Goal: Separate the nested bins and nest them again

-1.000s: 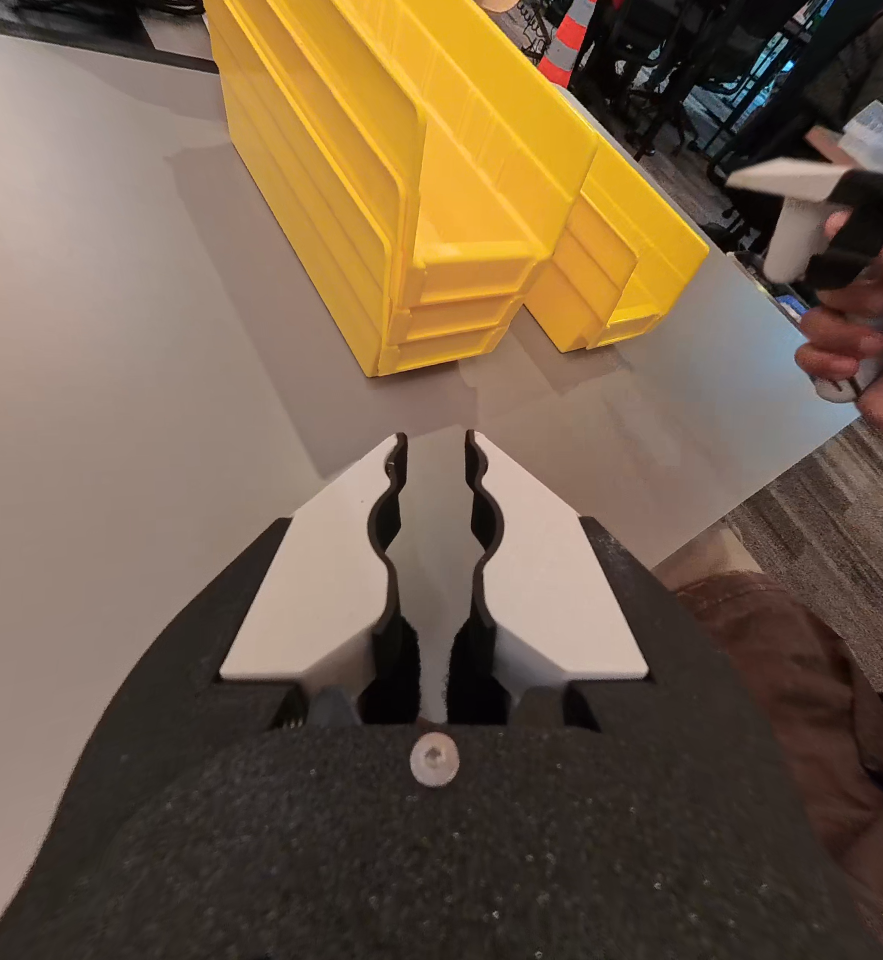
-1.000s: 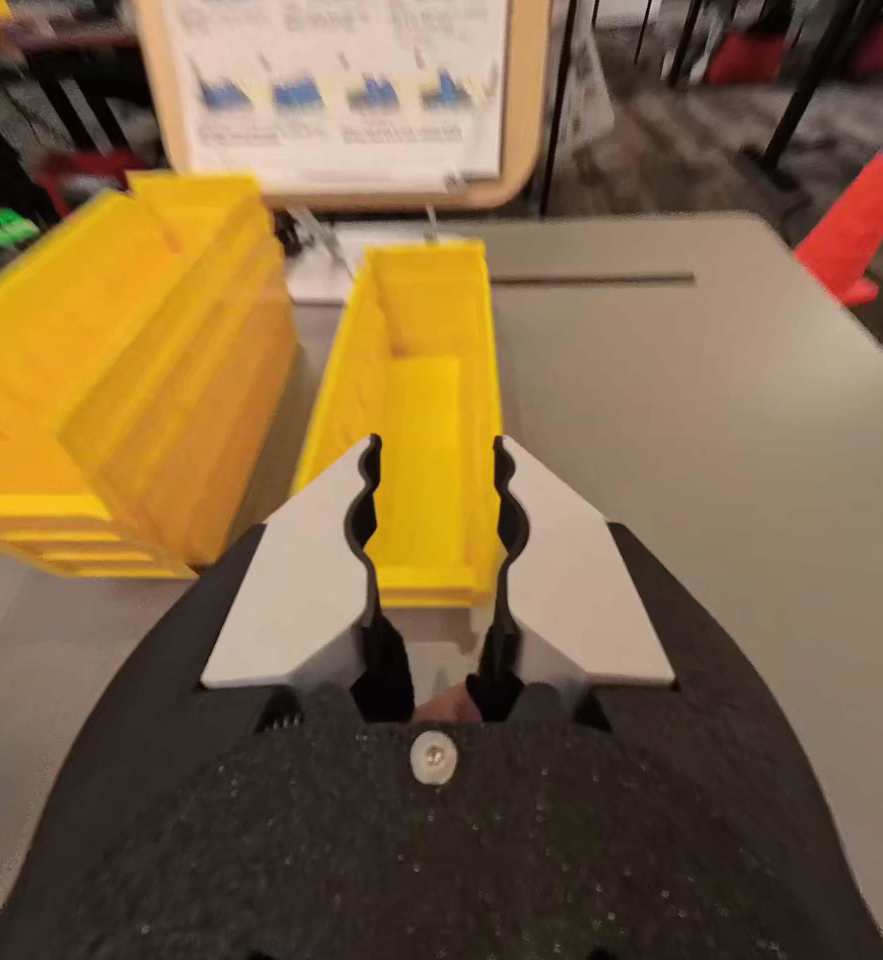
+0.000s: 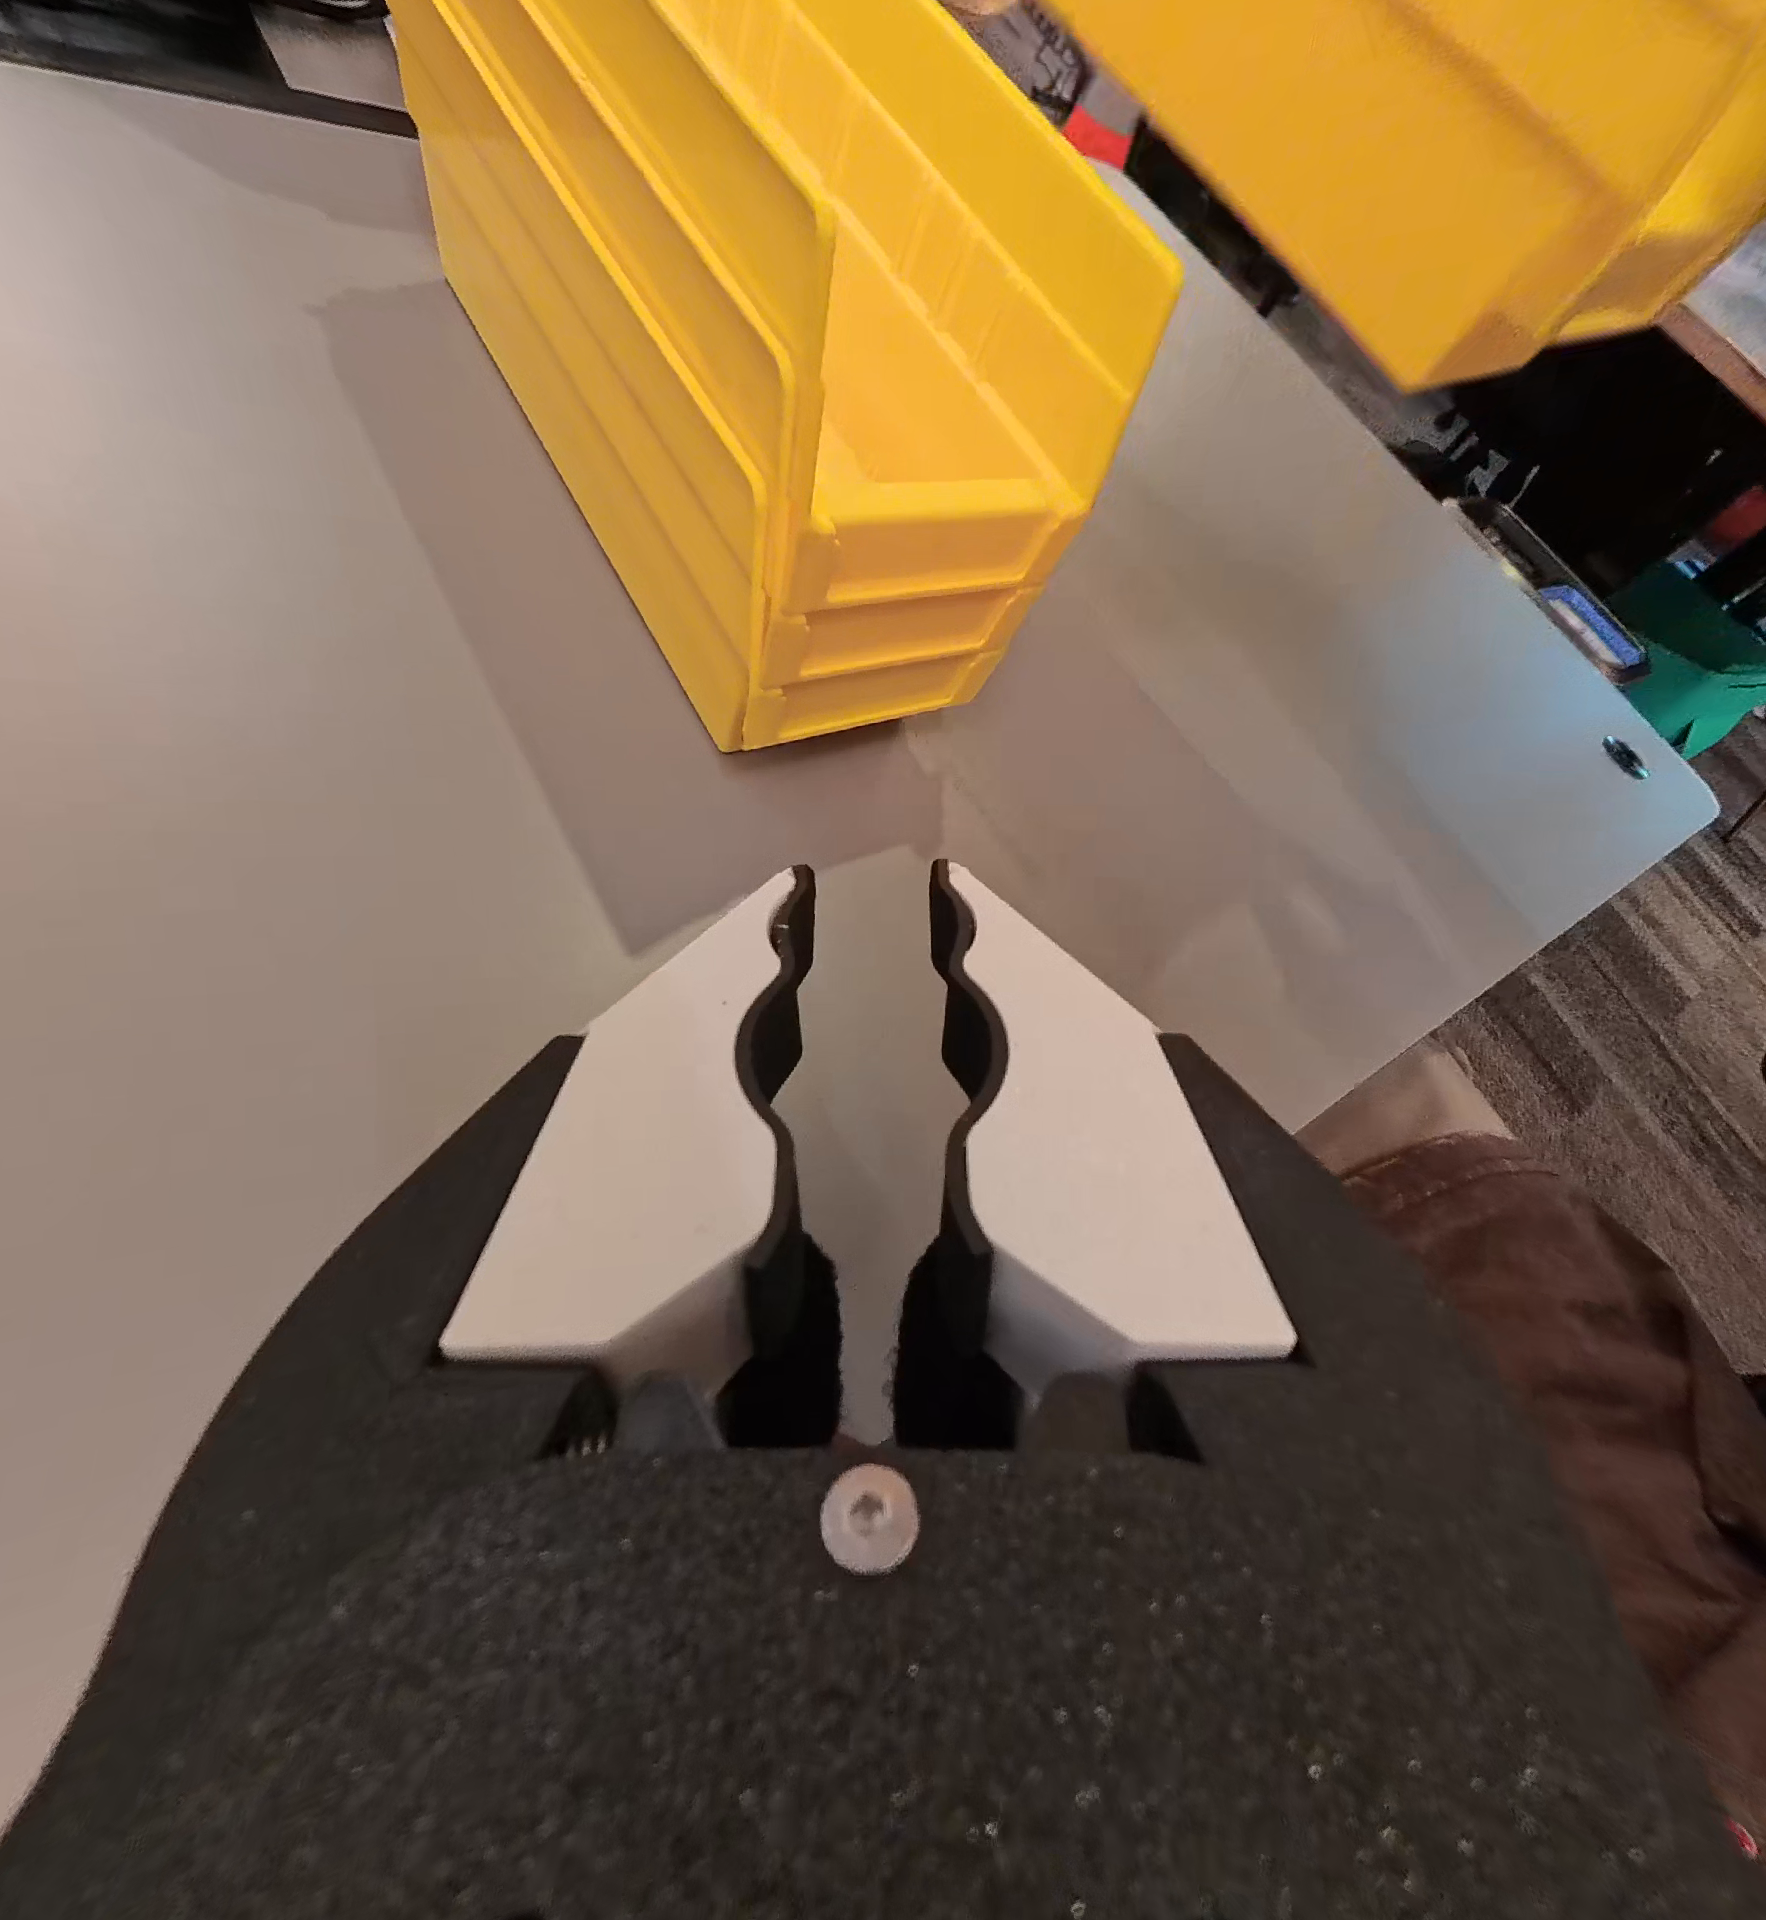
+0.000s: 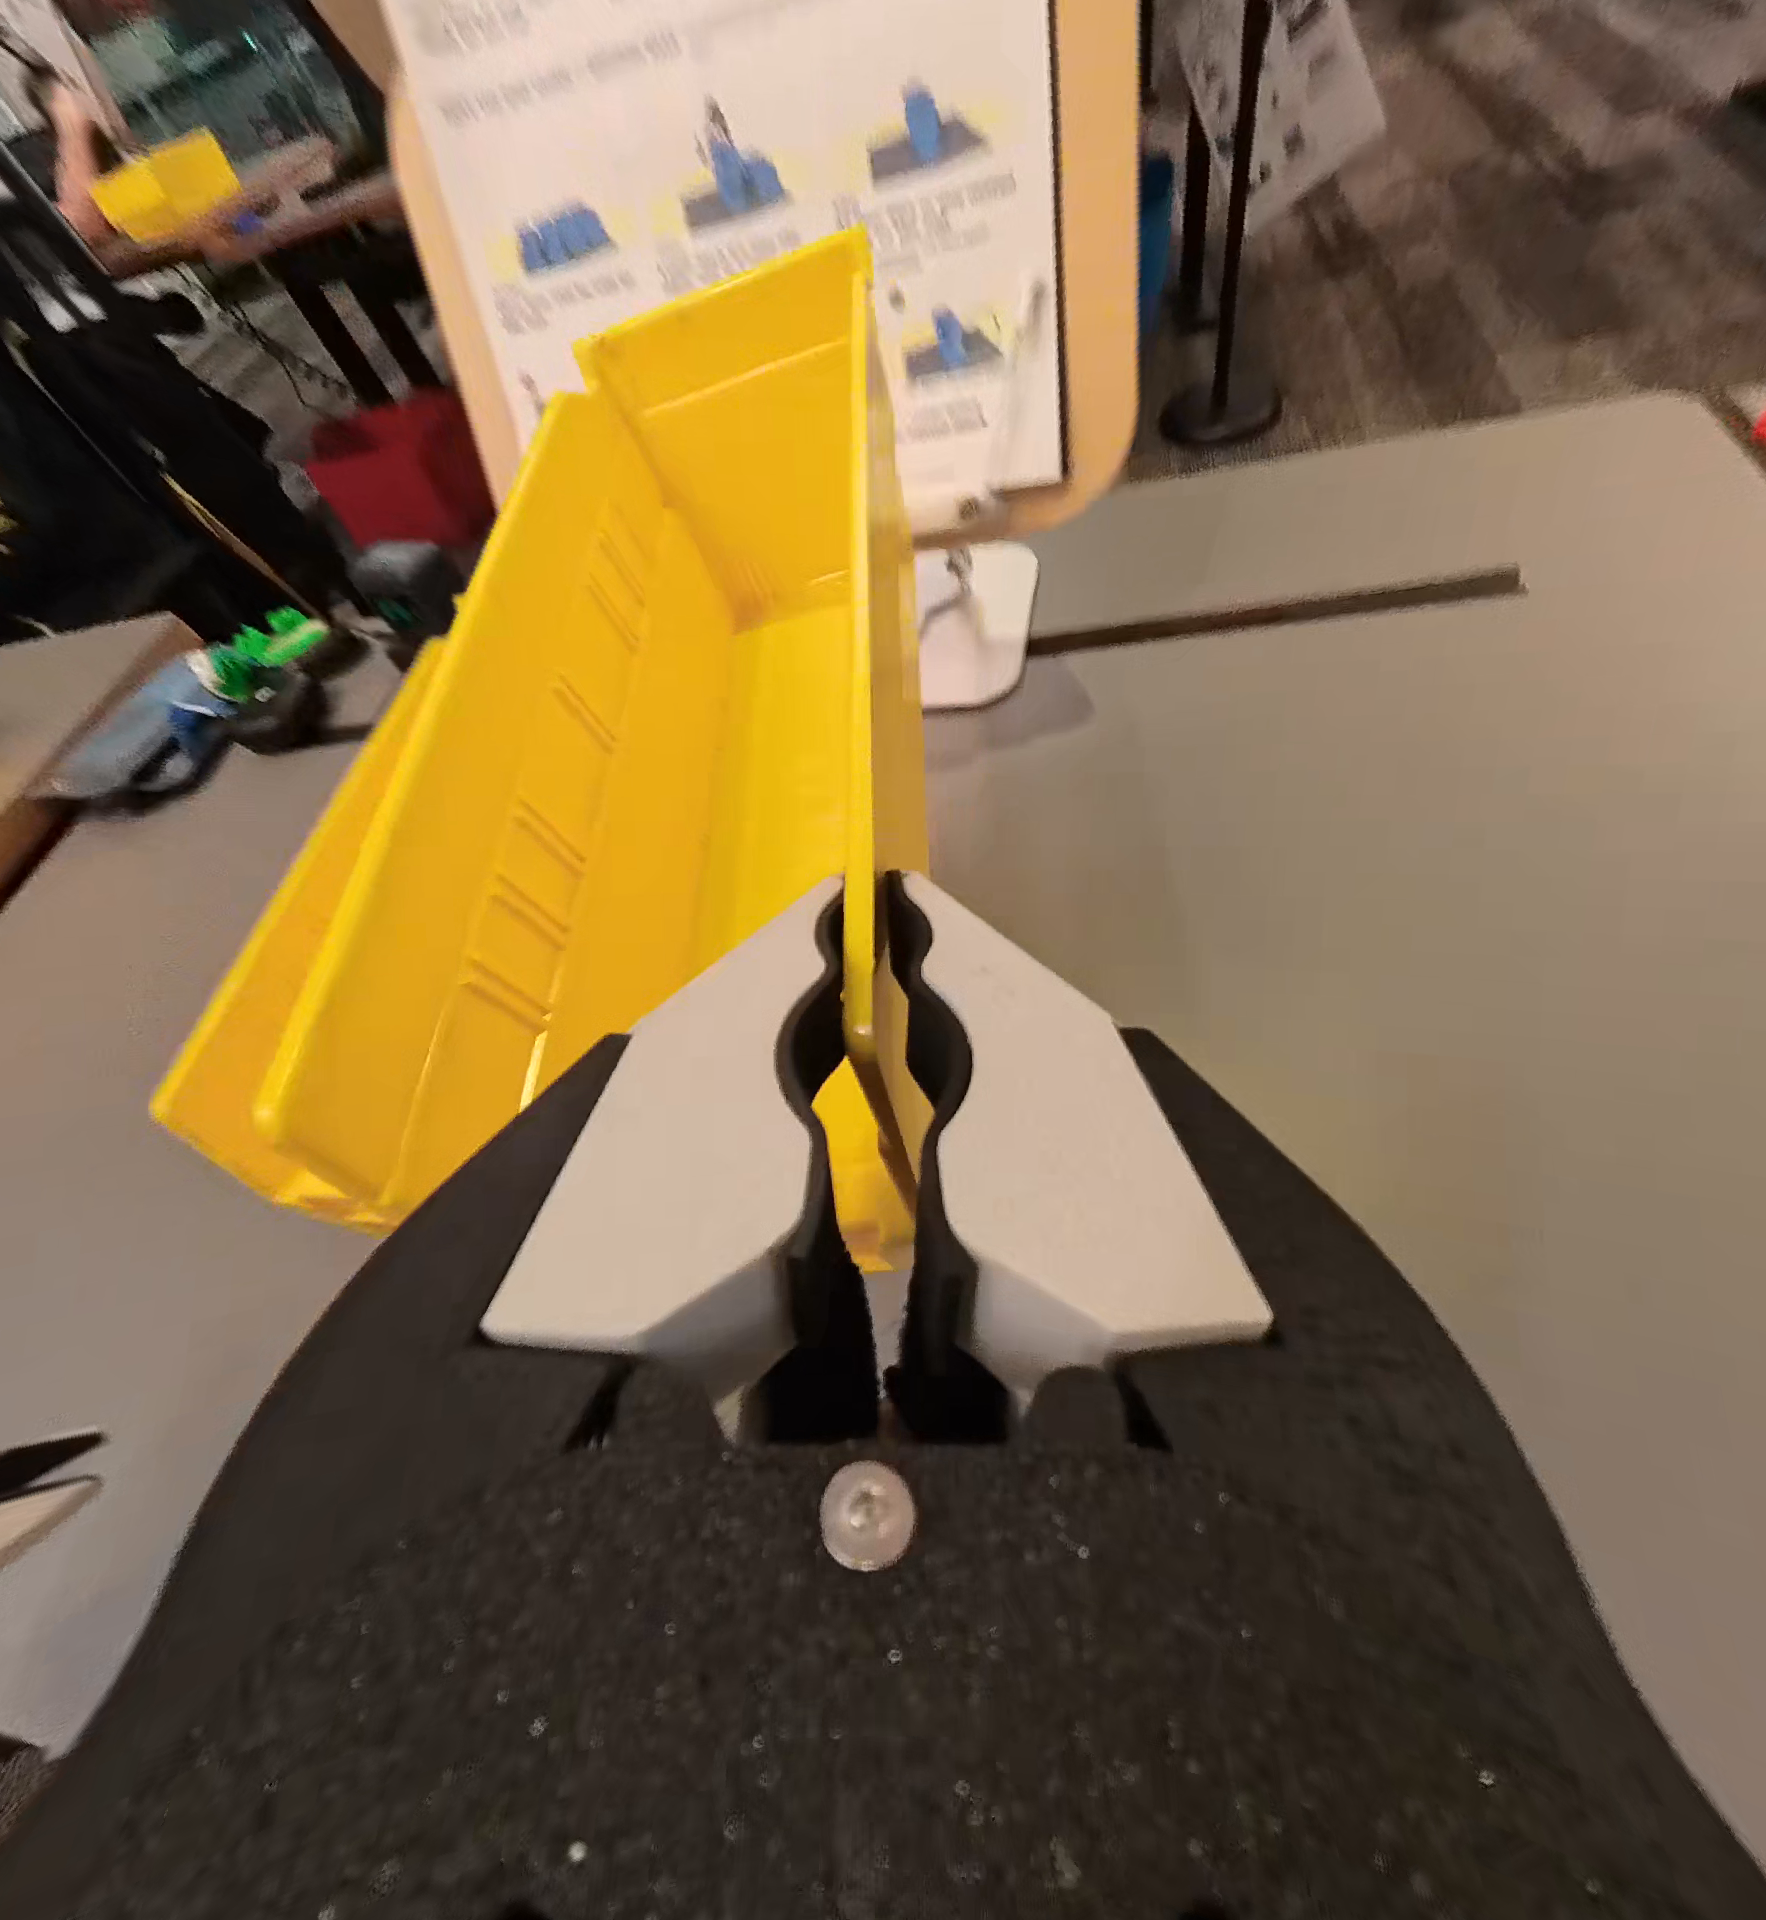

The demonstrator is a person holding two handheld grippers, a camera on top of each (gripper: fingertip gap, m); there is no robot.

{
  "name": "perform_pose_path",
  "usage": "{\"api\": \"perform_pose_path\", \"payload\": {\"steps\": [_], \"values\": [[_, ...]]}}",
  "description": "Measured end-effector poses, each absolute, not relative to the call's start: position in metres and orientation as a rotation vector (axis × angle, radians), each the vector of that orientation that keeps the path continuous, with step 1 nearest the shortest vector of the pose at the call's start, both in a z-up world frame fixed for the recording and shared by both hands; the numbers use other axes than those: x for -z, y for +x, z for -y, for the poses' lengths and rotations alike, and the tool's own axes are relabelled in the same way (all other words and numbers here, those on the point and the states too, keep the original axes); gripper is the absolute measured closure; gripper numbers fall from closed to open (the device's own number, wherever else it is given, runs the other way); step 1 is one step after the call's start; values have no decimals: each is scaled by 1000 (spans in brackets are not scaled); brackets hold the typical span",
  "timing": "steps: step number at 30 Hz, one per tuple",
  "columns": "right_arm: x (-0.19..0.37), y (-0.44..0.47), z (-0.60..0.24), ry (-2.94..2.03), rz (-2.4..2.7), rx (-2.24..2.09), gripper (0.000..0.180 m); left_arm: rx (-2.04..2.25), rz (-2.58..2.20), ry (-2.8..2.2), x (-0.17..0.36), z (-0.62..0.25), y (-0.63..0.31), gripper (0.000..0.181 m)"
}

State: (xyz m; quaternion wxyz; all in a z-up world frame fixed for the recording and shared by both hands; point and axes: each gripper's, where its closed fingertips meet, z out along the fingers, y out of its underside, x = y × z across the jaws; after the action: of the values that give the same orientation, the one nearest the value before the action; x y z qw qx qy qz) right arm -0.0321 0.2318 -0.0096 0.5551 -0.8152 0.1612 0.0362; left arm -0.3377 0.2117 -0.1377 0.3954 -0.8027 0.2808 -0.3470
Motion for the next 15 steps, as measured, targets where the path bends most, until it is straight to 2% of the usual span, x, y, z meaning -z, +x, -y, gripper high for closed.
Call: {"api": "perform_pose_path", "payload": {"steps": [6,11,15], "values": [[-35,-92,-248,-1787,-355,-198,176,874,-729,-2027,137,-211,-334,161],[-21,-140,-275,-1748,-478,-417,177,876,-727,-2021,136,-211,-335,161],[2,-152,-287,-1769,-578,-330,176,883,-721,-2019,135,-210,-335,161]]}}
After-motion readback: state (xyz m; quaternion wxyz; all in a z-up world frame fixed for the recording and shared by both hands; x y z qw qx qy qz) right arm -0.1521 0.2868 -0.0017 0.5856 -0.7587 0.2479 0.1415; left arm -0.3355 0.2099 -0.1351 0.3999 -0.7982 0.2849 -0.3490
